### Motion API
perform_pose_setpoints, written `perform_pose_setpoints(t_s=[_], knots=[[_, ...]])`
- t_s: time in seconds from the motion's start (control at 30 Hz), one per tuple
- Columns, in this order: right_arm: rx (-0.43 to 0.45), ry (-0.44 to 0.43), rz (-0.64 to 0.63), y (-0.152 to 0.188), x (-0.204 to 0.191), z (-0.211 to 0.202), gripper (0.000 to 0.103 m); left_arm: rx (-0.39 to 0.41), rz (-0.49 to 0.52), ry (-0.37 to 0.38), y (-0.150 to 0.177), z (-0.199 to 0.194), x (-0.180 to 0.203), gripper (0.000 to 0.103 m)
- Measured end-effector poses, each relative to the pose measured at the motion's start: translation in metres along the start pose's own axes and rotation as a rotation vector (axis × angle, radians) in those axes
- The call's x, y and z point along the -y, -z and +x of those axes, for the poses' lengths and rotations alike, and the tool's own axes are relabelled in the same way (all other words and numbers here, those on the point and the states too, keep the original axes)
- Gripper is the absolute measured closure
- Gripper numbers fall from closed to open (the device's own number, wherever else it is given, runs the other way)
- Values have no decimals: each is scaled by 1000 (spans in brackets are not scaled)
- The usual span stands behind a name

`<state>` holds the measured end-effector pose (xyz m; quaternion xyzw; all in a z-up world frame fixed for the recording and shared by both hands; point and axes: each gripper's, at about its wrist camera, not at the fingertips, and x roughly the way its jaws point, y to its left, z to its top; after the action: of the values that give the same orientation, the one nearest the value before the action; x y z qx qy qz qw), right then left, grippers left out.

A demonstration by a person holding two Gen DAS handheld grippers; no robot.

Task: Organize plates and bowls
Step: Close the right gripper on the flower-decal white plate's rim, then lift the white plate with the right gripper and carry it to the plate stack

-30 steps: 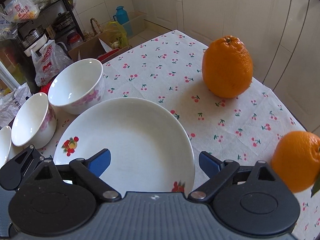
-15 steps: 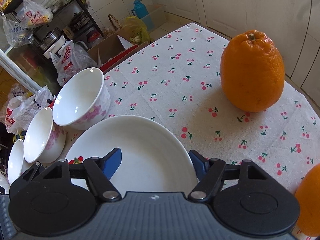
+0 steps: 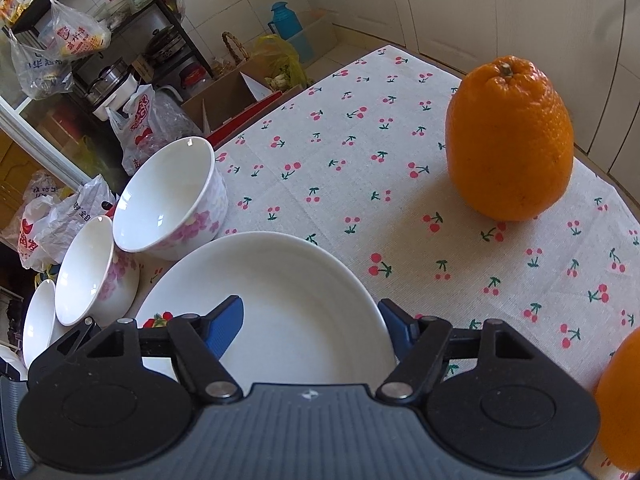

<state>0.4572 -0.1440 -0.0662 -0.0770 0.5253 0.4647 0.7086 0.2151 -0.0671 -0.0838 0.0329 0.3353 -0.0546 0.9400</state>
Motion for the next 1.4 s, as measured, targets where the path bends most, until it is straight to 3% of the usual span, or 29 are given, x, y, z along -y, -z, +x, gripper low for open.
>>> perform_pose_setpoints(t_s=[0.73,1.4], knots=[[2,-48,50,23,-4,-17,24,-27,76,-3,2,-13,5,3],[42,-8,52,60,-32,-69,24,-1,140,61,-1,-59,25,3]])
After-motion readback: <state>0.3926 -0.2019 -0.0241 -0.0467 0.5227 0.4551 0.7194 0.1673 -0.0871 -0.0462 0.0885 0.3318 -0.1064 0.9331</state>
